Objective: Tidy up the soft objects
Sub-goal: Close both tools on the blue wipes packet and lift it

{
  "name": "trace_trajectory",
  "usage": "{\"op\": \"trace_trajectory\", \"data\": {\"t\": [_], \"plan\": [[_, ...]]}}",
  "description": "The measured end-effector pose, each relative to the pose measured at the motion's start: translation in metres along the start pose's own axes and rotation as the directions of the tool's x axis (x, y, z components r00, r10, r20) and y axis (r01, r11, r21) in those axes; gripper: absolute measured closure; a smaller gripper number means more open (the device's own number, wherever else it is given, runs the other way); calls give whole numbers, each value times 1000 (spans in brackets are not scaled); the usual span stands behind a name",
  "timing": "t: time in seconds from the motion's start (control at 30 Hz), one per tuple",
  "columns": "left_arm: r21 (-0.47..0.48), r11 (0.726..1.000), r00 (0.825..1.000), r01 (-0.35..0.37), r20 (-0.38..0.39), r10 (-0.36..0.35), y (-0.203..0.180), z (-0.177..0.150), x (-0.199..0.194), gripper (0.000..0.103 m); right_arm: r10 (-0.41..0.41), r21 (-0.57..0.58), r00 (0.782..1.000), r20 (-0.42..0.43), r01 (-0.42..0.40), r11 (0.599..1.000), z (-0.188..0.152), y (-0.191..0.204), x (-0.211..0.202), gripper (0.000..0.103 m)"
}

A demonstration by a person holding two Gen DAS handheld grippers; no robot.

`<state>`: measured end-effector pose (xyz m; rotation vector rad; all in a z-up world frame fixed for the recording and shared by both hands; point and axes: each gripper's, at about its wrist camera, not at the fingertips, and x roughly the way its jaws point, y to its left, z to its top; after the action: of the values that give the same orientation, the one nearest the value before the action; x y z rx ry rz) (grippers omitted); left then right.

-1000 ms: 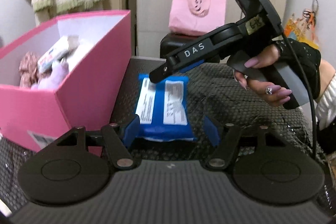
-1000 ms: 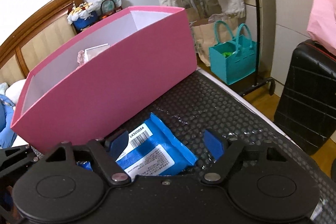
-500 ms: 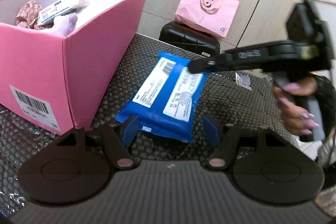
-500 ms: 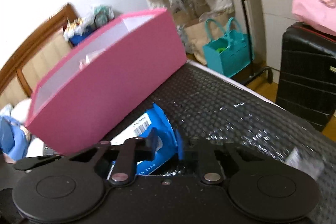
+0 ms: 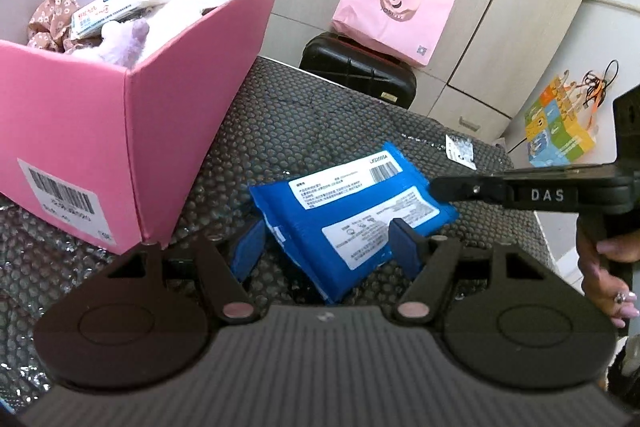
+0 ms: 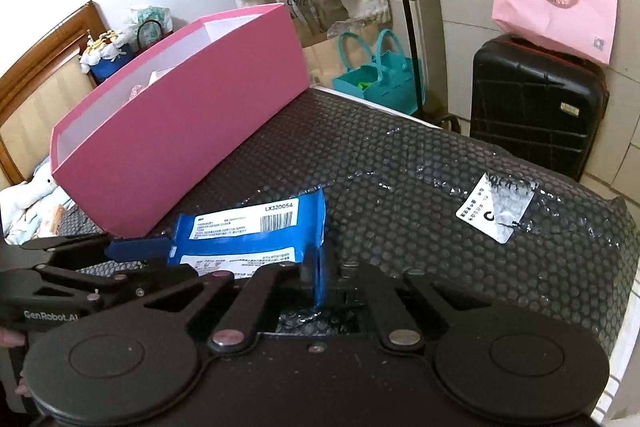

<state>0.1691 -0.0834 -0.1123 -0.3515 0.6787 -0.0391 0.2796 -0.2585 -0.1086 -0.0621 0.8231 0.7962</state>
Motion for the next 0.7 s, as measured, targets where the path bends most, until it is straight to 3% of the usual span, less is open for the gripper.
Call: {"op": "trace_trajectory", "data": {"t": [0.17, 0.23, 0.3, 0.33, 0.4, 0.5, 0.7], "plan": [[-48, 999, 1000, -10, 1, 11, 8, 0, -3, 36, 3, 75, 999, 52, -7, 997, -3, -11, 0, 88], [-53, 998, 1000, -14, 18, 15, 11, 0, -1, 37, 17, 105, 997, 70, -24, 994, -3, -15, 2, 69], [-29, 1000, 999, -10, 33, 11, 8, -3, 1, 37, 28, 115, 997, 66, -35, 993, -5, -14, 7, 62], [-15, 1000, 999, -12, 37, 12, 7, -5, 2, 37, 37, 116, 998, 56, -44, 992, -6, -13, 9, 62], [8, 1000, 999, 16, 31, -16, 5, -6, 3, 53, 66, 126, 997, 39, -71, 989, -12, -10, 13, 62], [10, 999, 999, 37, 18, -37, 6, -5, 4, 61, 99, 141, 994, 35, -103, 985, -19, -5, 11, 62], [37, 995, 995, 95, -7, -95, 7, -5, 2, 66, 33, 108, 999, 17, -35, 994, -29, 20, 2, 66]]}}
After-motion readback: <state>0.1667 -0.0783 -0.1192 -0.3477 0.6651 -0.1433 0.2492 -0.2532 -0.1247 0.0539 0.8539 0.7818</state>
